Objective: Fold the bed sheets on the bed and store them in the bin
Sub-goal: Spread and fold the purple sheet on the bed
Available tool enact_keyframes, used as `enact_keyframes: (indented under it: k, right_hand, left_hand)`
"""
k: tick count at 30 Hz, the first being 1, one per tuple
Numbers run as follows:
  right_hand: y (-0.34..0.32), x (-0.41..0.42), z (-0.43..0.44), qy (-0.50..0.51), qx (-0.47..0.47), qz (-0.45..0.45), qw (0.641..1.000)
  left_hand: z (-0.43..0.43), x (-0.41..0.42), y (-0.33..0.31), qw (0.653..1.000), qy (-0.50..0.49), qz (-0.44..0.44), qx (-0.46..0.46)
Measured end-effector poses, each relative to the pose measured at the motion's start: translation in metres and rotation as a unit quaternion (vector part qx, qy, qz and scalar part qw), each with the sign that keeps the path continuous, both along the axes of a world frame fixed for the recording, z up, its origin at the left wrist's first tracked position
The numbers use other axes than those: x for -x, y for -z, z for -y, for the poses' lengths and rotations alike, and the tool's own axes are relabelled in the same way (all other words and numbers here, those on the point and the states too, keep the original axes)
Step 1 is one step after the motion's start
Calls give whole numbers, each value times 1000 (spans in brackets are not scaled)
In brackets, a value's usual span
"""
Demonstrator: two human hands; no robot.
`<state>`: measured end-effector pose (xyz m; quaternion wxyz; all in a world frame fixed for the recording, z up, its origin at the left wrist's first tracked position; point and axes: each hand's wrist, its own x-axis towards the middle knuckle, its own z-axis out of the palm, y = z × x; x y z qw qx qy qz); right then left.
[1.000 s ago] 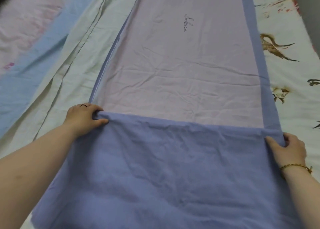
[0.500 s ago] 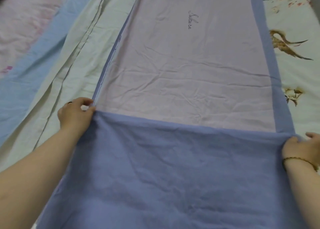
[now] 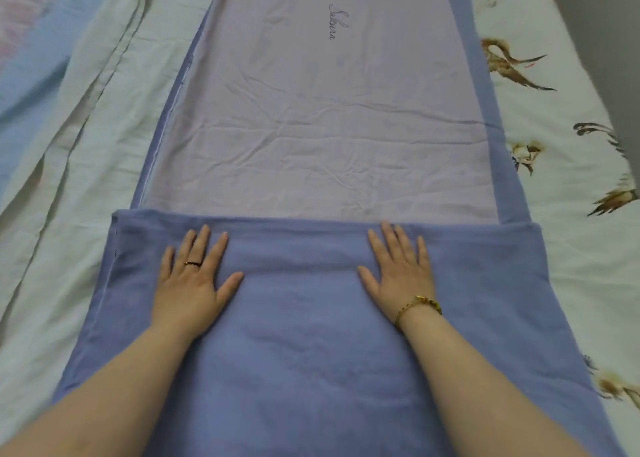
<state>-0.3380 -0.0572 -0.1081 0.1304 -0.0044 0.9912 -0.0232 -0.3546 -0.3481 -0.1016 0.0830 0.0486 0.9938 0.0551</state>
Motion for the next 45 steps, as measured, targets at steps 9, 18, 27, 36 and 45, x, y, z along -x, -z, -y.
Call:
enact_keyframes:
  k: [9, 18, 27, 36, 45]
  right_hand:
    - [-40, -103, -110, 371, -29, 38, 927]
    - [-13, -126, 103, 10, 113, -34, 993]
    - [-16, -187, -95, 187, -13, 5, 982]
    - [-44, -202, -119, 415, 102, -1, 904]
    - [-66, -201, -122, 501, 260, -51, 824]
  left_hand:
    - [67, -71, -28, 952, -301, 51, -29]
    - [-74, -148, -11, 998, -9, 11, -68]
    - [-1, -191, -9, 987, -156, 31, -5]
    - [24, -188, -27, 945, -318, -9, -78]
    - [71, -177, -49, 826, -453, -25, -335]
